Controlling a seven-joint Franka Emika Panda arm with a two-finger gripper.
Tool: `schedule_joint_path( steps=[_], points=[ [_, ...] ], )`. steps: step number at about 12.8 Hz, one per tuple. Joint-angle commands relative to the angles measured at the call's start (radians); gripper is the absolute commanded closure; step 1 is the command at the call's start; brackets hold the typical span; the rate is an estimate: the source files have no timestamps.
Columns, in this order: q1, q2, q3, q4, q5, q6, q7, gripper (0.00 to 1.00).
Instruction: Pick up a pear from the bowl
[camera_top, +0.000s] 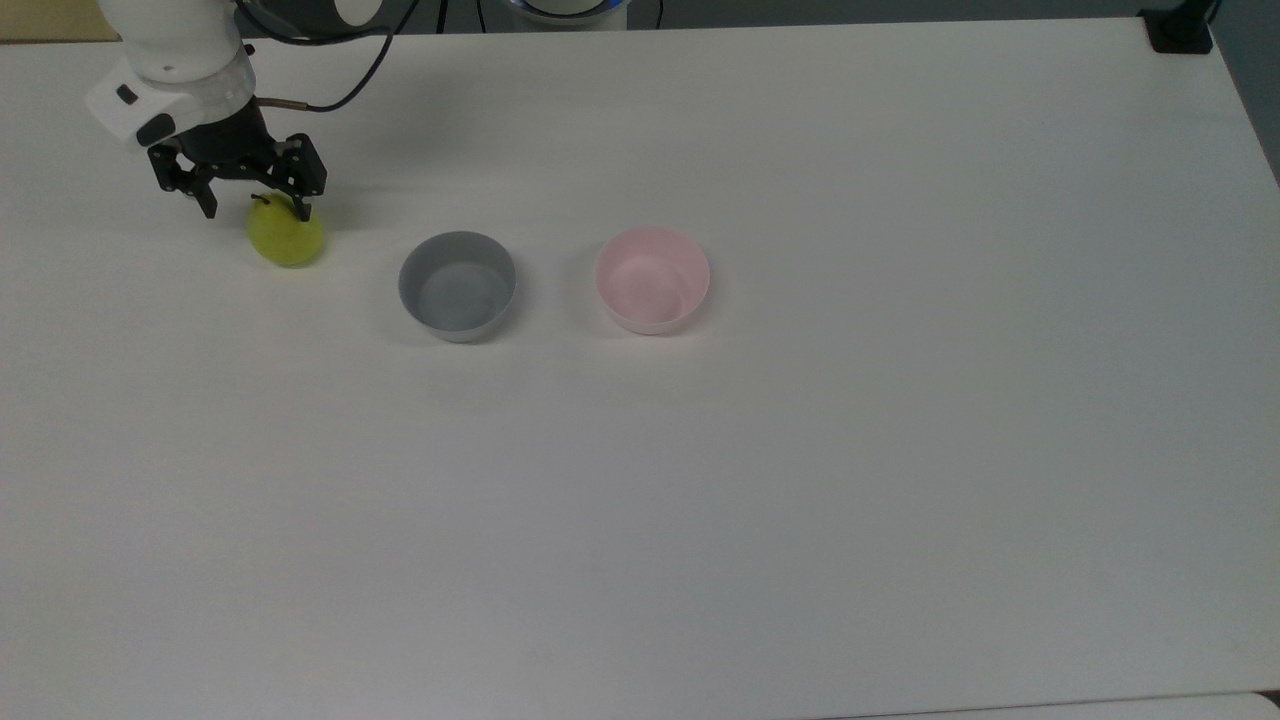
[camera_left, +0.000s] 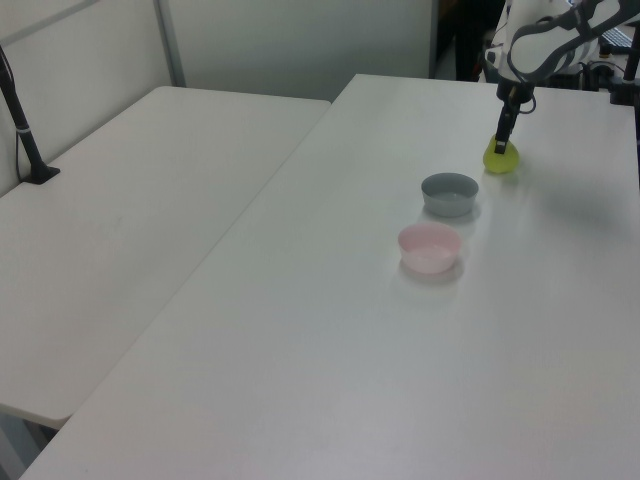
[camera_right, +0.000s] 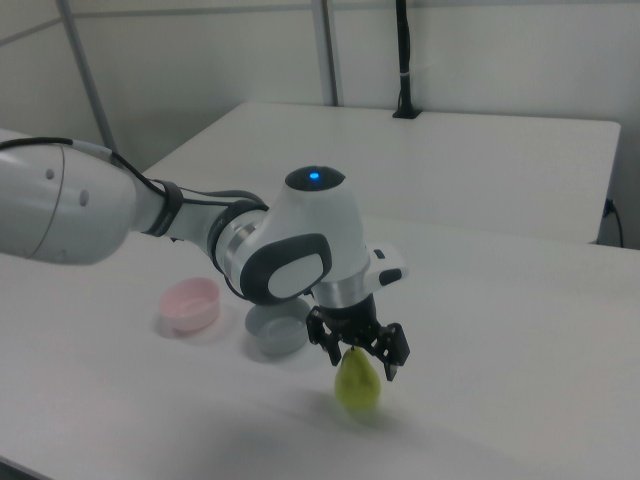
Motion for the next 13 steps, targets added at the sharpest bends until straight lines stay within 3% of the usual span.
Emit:
schedule_joint_path(
  steps=[1,4,9,13],
  points=[
    [0.017,-0.055,-0.010,0.066,-0.064,-0.146,0.053,0.00],
    [0.048,-0.110,-0.005,0.175,-0.070,-0.352,0.076,0.00],
    [0.094,-0.153,0.024,0.332,-0.055,-0.523,0.344,0.00],
    [0.135,-0.213,0.038,0.424,-0.034,-0.744,0.358,0.00]
  ],
)
